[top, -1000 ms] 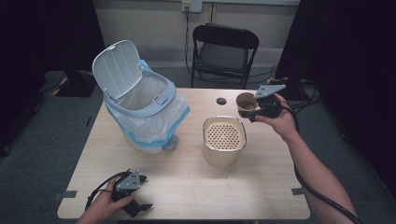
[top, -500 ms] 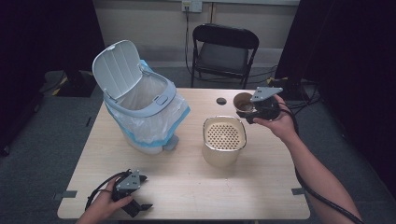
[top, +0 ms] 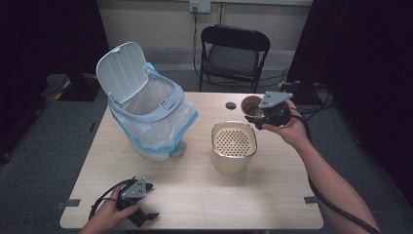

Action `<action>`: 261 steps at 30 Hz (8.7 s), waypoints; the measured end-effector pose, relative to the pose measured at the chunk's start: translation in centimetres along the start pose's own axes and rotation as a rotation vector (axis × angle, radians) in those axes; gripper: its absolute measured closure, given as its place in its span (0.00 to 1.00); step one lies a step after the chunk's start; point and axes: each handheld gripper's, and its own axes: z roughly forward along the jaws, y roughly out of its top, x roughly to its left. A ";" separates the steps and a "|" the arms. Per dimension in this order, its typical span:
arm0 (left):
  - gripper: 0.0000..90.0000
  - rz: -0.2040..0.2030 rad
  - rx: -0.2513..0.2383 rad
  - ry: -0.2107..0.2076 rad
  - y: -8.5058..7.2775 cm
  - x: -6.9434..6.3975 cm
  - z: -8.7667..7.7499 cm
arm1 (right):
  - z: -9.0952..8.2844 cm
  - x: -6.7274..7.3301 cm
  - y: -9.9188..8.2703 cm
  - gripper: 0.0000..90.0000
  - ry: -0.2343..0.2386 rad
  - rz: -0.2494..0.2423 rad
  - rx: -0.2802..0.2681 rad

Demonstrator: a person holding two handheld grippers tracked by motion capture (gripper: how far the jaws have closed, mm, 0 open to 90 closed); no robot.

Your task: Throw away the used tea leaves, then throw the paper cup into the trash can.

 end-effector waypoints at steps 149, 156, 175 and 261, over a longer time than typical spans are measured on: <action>0.00 0.002 -0.002 -0.002 0.0 0.0 0.0 | 0.3 0.4 7.6 0.32 0.189 0.269 0.070; 0.00 0.002 -0.001 -0.002 0.0 0.0 0.0 | 0.1 0.4 9.2 0.32 0.201 0.251 0.067; 0.00 0.004 -0.001 -0.002 0.0 0.0 0.0 | 0.2 0.2 13.2 0.32 0.246 0.209 0.067; 0.00 0.005 0.013 -0.003 0.1 0.0 -0.1 | 10.7 4.9 27.5 0.31 0.442 0.137 -0.014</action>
